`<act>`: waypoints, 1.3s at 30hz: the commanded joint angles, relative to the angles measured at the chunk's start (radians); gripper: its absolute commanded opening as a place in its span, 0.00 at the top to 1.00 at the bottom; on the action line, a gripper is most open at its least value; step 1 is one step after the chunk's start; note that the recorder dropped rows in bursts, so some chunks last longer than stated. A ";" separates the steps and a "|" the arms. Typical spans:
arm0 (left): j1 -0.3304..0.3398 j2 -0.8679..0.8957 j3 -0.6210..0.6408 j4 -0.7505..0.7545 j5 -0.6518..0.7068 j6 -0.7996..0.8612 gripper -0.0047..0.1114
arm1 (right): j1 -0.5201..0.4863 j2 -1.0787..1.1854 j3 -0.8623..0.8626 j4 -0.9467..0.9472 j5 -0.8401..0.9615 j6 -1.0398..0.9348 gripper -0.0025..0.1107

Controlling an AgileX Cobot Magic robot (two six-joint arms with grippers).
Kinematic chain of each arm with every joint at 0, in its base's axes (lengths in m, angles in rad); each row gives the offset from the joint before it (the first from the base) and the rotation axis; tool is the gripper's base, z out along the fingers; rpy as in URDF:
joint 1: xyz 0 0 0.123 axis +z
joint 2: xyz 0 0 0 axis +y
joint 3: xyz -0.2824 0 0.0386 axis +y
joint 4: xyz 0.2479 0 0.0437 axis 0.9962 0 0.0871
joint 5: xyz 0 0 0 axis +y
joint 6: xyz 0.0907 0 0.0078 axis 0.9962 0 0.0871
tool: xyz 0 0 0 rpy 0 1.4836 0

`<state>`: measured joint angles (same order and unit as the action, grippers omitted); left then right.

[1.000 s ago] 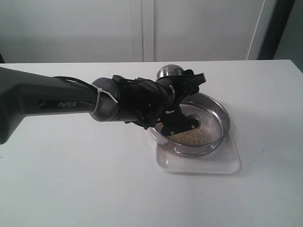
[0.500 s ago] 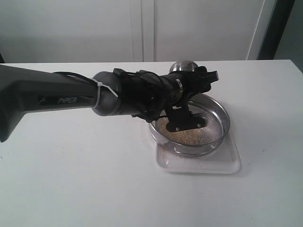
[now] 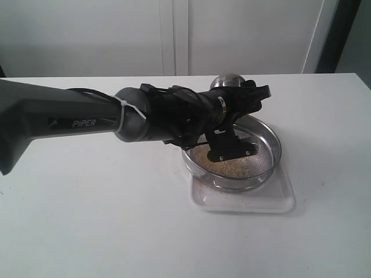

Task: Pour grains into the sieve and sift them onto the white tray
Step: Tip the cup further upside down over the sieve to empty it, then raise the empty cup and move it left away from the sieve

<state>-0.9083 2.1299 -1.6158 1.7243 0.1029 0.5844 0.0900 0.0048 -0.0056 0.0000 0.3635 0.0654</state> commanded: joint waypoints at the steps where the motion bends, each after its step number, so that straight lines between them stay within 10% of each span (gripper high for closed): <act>1: -0.006 -0.012 0.001 0.020 -0.016 0.043 0.96 | 0.002 -0.005 0.006 0.000 -0.014 0.000 0.98; 20: -0.024 -0.029 -0.020 0.020 0.086 0.059 0.96 | 0.002 -0.005 0.006 0.000 -0.014 0.000 0.98; 39: 0.010 -0.078 -0.020 0.012 -0.164 0.393 0.96 | 0.002 -0.005 0.006 0.000 -0.014 0.000 0.98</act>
<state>-0.8986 2.0706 -1.6334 1.7244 -0.0587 0.9723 0.0900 0.0048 -0.0056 0.0000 0.3635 0.0654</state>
